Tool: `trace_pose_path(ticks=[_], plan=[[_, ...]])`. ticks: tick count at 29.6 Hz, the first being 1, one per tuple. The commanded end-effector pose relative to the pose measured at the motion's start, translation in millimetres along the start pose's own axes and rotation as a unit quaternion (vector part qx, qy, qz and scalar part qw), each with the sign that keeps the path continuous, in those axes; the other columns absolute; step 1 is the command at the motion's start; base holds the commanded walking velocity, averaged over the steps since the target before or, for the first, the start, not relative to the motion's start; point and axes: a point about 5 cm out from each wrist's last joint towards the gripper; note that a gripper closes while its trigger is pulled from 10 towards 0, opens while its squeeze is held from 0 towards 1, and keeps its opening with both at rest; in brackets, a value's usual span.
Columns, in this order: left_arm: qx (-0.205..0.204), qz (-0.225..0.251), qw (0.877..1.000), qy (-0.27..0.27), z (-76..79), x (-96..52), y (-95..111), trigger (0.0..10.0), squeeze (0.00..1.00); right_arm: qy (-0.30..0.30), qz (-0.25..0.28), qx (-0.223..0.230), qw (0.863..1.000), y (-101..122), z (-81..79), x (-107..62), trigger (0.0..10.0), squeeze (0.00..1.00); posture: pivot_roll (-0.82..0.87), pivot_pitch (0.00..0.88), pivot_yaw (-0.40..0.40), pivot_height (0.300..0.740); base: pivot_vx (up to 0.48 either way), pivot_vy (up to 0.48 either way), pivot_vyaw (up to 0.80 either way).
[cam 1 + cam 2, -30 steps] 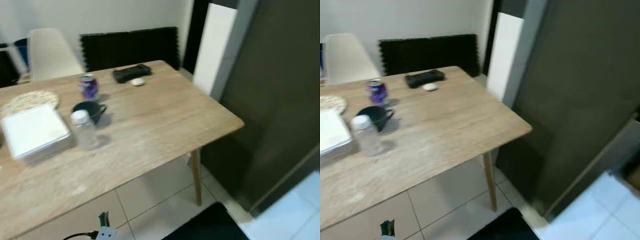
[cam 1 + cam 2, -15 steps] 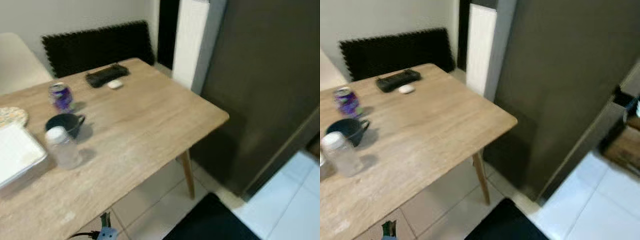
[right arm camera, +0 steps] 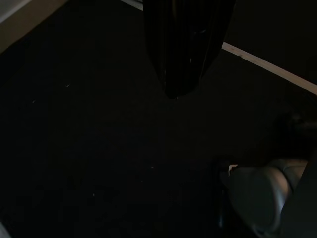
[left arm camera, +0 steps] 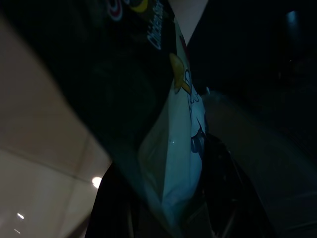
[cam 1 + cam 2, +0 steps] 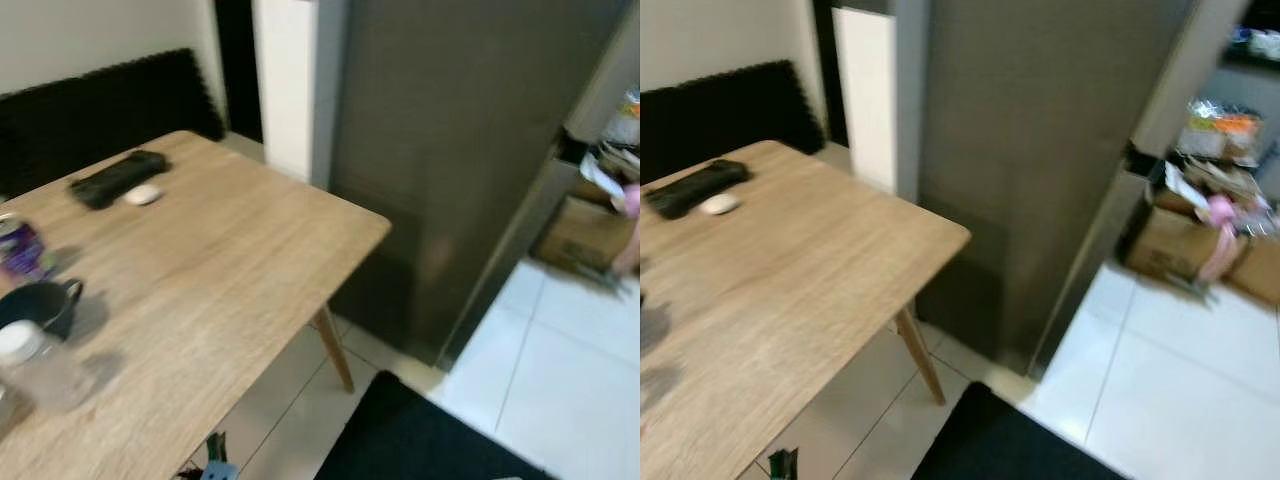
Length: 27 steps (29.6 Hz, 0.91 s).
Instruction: Restocking fridge
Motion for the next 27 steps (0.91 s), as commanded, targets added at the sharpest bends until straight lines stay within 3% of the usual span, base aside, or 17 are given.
trace_pose_path(ticks=[1, 21, 27], plan=[[0.006, 0.009, 1.000, -0.003, 2.0, 0.3, 2.9, 10.0, 0.00, -0.005, 0.002, -0.001, 1.000, 2.8, -0.3, 0.1, 10.0, 0.00, -0.07, 0.000, -0.011, 0.740, 0.000, 0.000, -0.80], [0.015, 0.014, 1.000, -0.002, 1.4, 0.6, 7.1, 10.0, 0.00, -0.013, 0.004, 0.002, 1.000, -1.7, 3.4, -0.3, 10.0, 0.00, -0.07, 0.000, -0.009, 0.740, 0.000, 0.000, -0.80], [0.018, 0.012, 1.000, -0.003, 1.8, 0.7, 6.7, 10.0, 0.00, -0.016, 0.009, -0.003, 1.000, 0.2, 5.2, -0.5, 10.0, 0.00, -0.07, 0.000, -0.012, 0.740, 0.000, 0.000, 0.00]])
Point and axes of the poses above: a point about 5 cm out from each wrist's last joint towards the gripper, its own x axis pointing out of the wrist towards the gripper, its own y axis along the axis of the wrist's last joint, z = x × y, and after that the axes turned 8 degrees about x, right-handed
